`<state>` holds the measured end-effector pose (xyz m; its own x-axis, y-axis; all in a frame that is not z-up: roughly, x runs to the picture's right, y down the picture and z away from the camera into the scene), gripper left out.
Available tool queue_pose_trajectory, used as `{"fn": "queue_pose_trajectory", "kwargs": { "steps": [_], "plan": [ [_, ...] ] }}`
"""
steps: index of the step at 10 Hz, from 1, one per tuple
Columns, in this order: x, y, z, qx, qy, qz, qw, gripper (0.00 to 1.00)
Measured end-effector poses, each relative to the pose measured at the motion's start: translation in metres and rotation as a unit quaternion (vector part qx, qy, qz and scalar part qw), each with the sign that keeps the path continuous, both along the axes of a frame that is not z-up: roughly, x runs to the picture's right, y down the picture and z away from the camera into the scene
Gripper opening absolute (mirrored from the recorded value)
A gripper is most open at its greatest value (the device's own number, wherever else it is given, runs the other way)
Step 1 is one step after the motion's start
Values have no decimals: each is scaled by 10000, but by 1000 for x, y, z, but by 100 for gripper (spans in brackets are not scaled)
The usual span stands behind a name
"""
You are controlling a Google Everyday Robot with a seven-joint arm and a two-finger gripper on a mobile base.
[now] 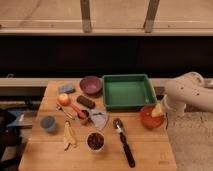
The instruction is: Place fork in table surface
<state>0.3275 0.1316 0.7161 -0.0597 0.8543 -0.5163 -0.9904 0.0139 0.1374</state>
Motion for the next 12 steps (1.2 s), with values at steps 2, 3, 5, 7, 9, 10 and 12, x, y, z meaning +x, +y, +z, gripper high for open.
{"fn": "queue_pose_trajectory", "kwargs": {
  "steps": [2, 3, 5, 7, 9, 10, 12],
  "plan": [
    [0, 0, 0, 0, 0, 0, 10000, 80],
    [0, 0, 0, 0, 1, -8, 10000, 80],
    [-1, -5, 1, 76, -31, -110, 9999, 80],
    [-16, -22, 7, 209, -198, -313, 9991, 80],
    [-53, -47, 14, 358, -446, -657, 9962, 80],
    [-77, -60, 17, 439, -596, -881, 9934, 80],
    [-123, -83, 19, 584, -907, -1319, 9854, 80]
  ]
}}
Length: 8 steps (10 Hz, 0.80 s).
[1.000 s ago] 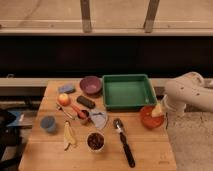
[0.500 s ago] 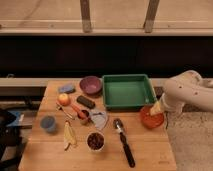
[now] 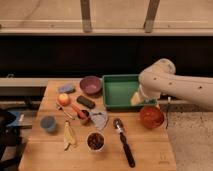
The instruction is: Place fork in table surface
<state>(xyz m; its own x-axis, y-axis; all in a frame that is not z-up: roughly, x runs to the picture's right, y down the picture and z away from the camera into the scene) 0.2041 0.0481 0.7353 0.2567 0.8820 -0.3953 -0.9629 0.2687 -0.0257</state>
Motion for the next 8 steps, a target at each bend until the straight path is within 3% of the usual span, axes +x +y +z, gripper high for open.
{"fn": "queue_pose_trajectory", "kwargs": {
  "steps": [1, 3, 4, 8],
  "plan": [
    [-25, -11, -1, 55, -209, -267, 9994, 80],
    [-78, -27, -11, 161, -692, -814, 9941, 80],
    [-88, -29, -13, 178, -784, -921, 9925, 80],
    [-86, -29, -13, 172, -771, -922, 9926, 80]
  ]
}}
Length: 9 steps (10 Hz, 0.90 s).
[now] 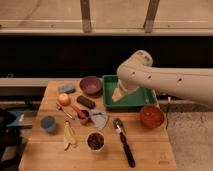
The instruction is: Place fork in table surface
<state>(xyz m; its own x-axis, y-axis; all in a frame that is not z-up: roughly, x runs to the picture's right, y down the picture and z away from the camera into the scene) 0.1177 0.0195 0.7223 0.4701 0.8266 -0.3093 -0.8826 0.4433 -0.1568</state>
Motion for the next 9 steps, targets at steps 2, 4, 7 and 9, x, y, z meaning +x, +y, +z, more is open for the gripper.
{"fn": "queue_pose_trajectory", "kwargs": {
  "steps": [2, 4, 7, 9],
  "plan": [
    [3, 5, 4, -110, -74, 32, 9999, 80],
    [-10, 12, 14, -180, -329, -76, 9993, 80],
    [-67, 4, 28, -205, -697, -443, 9964, 80],
    [-105, 0, 36, -209, -944, -681, 9930, 80]
  ]
}}
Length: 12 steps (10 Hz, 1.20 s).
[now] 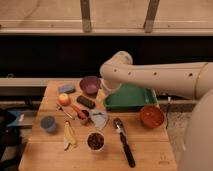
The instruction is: Place fork in table surface
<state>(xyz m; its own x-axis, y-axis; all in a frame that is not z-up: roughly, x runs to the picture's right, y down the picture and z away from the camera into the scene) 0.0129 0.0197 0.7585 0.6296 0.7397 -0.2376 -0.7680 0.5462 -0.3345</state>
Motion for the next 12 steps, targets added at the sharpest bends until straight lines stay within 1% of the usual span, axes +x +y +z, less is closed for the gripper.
{"fn": "queue_pose_trajectory", "kwargs": {
  "steps": [2, 4, 6, 7, 8, 12],
  "plan": [
    [-41, -2, 9, -7, -300, -265, 9992, 80],
    [-77, -2, 17, -47, -612, -491, 9969, 80],
    [-116, -1, 21, -121, -989, -644, 9929, 80],
    [-133, 0, 20, -139, -1202, -668, 9904, 80],
    [-142, -1, 18, -108, -1356, -669, 9884, 80],
    [-143, -1, 18, -107, -1374, -670, 9882, 80]
  ]
}}
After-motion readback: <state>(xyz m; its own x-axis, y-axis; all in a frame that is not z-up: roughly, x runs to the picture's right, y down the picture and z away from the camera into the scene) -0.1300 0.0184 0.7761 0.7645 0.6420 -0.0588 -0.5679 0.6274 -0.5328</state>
